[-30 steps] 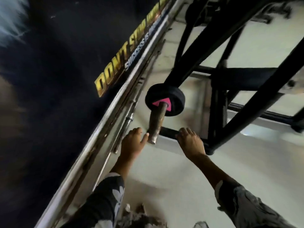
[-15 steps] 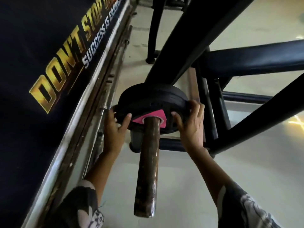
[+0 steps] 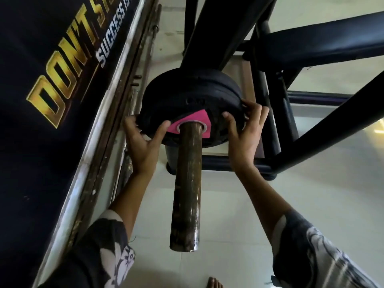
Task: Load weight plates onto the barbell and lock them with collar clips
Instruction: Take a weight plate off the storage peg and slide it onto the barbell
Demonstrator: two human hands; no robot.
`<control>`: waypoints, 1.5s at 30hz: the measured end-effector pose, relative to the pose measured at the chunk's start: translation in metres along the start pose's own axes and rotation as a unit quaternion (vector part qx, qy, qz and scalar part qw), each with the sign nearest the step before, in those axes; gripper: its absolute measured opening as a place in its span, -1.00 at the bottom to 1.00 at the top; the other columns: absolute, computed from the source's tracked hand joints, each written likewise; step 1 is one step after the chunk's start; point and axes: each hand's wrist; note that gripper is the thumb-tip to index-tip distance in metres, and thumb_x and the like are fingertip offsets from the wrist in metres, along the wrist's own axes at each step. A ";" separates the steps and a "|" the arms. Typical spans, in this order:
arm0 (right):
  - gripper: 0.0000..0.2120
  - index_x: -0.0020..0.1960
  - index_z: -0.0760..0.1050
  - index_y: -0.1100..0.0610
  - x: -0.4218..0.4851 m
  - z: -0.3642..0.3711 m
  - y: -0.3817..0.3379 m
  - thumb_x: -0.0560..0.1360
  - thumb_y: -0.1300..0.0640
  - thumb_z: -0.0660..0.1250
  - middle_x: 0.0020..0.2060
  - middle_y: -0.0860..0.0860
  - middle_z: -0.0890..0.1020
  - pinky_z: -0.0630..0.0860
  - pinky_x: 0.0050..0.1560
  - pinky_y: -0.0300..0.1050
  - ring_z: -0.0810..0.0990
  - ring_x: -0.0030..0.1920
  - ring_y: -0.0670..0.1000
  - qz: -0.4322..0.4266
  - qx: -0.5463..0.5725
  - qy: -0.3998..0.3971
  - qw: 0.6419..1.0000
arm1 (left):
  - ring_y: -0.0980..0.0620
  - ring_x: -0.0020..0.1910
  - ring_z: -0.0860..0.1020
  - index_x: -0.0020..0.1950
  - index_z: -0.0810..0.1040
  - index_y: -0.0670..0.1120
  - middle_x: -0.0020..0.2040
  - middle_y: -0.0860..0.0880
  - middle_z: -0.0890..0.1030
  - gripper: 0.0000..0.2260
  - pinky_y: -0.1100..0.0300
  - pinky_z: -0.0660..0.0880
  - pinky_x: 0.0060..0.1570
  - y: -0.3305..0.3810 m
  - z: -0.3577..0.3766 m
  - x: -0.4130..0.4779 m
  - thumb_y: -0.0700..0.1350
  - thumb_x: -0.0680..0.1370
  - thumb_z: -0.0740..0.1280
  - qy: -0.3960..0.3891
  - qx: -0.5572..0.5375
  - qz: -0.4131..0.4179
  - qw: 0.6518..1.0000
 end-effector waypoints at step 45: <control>-0.75 -0.37 0.49 0.01 -0.248 -0.456 -0.228 0.12 -0.12 0.44 -0.54 -0.21 0.51 0.35 -0.42 -0.36 0.41 -0.44 -0.25 0.047 0.151 -0.020 0.987 | 0.33 -0.37 0.58 -0.36 0.63 0.15 -0.43 0.29 0.61 -0.93 0.47 0.46 -0.37 0.377 -0.075 -0.431 0.10 0.23 0.45 0.047 -0.120 0.037 0.991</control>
Point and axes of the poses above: each hand's wrist, its own x-axis towards the middle knuckle, its own z-axis out of the palm, y = z × x
